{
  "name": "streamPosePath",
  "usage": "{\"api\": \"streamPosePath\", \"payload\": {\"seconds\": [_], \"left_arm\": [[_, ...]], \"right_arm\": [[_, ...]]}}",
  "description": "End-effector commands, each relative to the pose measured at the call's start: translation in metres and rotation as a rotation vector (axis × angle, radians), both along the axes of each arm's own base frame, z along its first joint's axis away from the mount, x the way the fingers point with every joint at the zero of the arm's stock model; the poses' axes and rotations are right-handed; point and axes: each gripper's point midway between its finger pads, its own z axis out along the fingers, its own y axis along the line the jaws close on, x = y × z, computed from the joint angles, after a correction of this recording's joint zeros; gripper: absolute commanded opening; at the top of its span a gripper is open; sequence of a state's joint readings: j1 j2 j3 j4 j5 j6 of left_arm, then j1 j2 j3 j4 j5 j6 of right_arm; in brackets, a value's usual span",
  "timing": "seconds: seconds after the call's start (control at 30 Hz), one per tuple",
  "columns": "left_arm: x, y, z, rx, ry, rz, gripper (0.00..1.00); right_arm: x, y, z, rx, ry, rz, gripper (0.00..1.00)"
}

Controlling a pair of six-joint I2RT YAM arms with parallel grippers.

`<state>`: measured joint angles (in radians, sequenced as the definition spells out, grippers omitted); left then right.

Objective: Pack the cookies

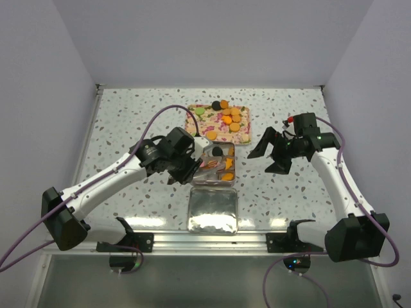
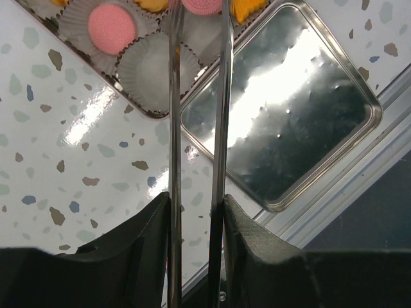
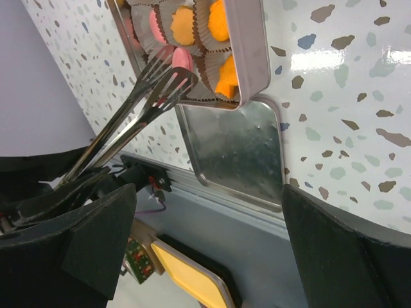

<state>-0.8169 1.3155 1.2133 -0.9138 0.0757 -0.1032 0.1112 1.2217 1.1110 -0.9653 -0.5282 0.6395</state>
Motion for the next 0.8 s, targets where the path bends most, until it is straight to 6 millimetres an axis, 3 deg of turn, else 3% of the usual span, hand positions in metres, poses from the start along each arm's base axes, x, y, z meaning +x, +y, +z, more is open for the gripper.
{"api": "streamPosePath", "payload": {"seconds": [0.0, 0.5, 0.77], "left_arm": [[-0.006, -0.001, 0.007, -0.05, -0.001, 0.011, 0.24], [-0.002, 0.015, -0.004, 0.025, -0.025, 0.051, 0.27], [-0.017, 0.011, -0.005, -0.015, 0.004, 0.003, 0.32]], "right_arm": [[-0.009, 0.003, 0.01, 0.029, -0.027, 0.019, 0.99], [-0.019, 0.001, 0.011, 0.02, -0.018, 0.029, 0.99], [-0.021, 0.002, 0.01, 0.016, -0.011, 0.034, 0.99]]}}
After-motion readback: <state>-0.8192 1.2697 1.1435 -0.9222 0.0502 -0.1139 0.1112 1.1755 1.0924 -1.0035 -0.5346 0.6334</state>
